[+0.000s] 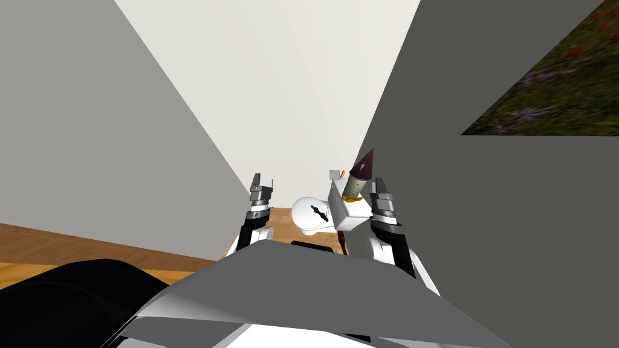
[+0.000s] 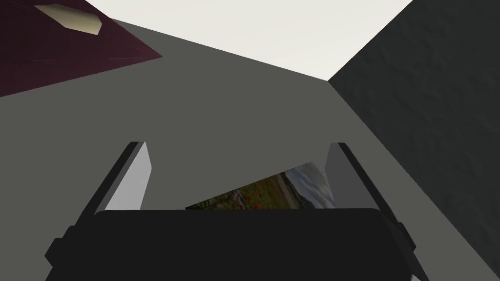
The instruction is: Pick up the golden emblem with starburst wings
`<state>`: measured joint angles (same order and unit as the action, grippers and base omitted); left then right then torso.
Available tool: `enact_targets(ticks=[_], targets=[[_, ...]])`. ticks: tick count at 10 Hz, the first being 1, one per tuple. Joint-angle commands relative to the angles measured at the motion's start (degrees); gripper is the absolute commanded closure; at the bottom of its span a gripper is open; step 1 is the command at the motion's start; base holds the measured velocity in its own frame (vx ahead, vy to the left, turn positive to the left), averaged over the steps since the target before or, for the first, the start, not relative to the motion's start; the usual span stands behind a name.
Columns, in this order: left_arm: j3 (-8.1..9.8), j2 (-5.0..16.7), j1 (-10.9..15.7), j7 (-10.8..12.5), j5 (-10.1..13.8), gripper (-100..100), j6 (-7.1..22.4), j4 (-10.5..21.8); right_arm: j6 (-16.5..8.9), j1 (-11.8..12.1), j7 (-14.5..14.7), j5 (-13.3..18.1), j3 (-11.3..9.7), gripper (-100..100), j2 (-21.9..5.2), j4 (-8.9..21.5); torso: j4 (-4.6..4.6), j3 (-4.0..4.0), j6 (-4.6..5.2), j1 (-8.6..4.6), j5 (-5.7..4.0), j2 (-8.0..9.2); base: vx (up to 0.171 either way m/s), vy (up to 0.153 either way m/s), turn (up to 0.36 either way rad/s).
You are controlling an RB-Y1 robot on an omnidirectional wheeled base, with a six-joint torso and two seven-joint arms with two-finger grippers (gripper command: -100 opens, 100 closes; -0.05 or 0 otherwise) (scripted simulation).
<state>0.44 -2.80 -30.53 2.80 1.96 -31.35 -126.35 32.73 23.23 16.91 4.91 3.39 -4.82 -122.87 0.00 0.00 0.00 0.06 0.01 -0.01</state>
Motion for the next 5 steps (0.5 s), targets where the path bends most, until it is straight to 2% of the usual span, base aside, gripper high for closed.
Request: enact_targets(ticks=[1,4,5], targets=[[0.0,0.0,0.0,0.0,0.0,0,0.0,0.0,0.8,-0.5,2.9,2.0,1.3,-100,-0.3,1.6,0.0,0.0,0.0,0.0,0.0,0.0,0.002,0.02,-0.028],[0.0,0.0,0.0,0.0,0.0,0,0.0,0.0,1.4,-1.0,6.4,3.8,2.4,-100,-0.6,3.1,0.0,0.0,0.0,0.01,0.0,0.01,-0.002,0.02,-0.022],[0.0,0.0,0.0,0.0,0.0,0,0.0,0.0,2.1,-1.6,8.6,5.7,3.6,-100,-0.9,4.7,0.0,0.0,0.0,0.01,0.0,0.01,-0.001,0.022,-0.03]])
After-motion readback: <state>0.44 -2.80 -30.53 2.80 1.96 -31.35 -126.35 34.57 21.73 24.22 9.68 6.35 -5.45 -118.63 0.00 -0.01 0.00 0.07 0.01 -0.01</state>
